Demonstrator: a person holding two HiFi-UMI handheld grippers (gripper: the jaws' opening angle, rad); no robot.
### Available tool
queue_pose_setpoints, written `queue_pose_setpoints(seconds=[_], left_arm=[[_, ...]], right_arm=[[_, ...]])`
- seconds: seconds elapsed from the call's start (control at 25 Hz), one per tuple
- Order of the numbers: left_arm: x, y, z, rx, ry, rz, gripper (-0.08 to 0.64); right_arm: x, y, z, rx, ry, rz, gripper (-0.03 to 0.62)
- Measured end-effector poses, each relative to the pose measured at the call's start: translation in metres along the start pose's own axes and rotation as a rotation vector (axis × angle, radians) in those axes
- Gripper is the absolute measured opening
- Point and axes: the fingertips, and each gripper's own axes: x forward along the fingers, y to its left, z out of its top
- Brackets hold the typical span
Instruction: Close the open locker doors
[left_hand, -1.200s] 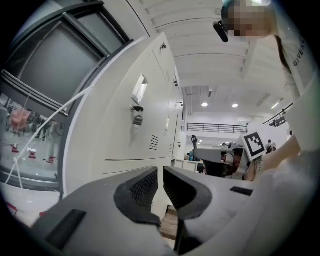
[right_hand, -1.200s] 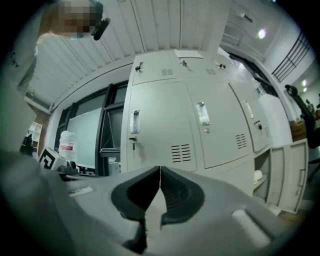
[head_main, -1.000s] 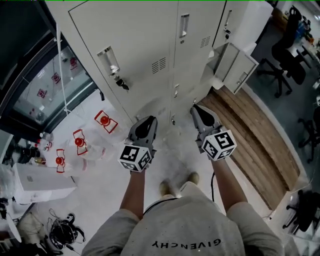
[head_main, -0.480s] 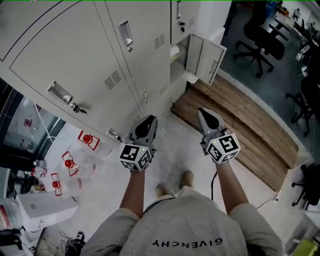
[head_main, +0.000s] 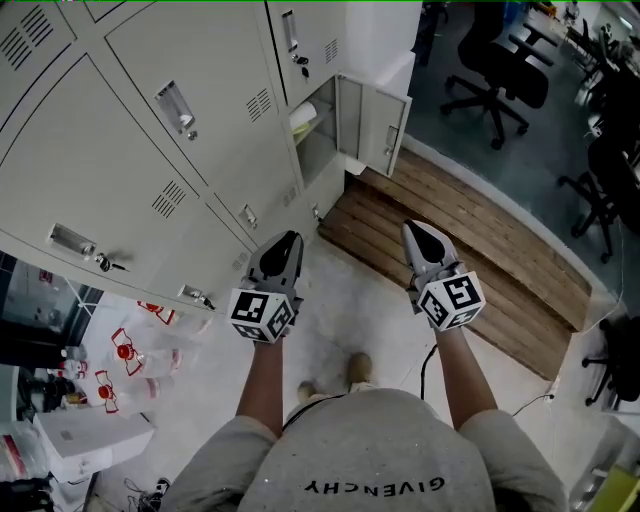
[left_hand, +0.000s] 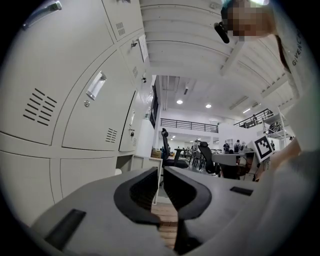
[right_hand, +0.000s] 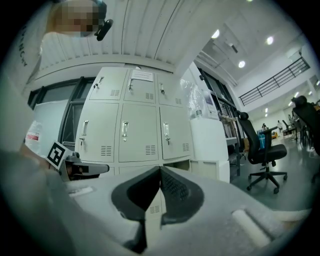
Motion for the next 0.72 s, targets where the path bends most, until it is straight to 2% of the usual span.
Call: queue_pose_setpoints(seconds=[0.36, 0.72], left_arm=[[0.047, -0.022, -0.018, 0.007, -0.001, 0.022, 0.031], [0.087, -0.01, -0.031, 0.022, 0.019, 0.059, 0.031]], right_arm=[[-0.007, -0.068, -0.013, 0.014, 0.008, -0.01, 0.0], [0.012, -0.121, -0.032, 0.06, 0.014, -0.033, 0.0]])
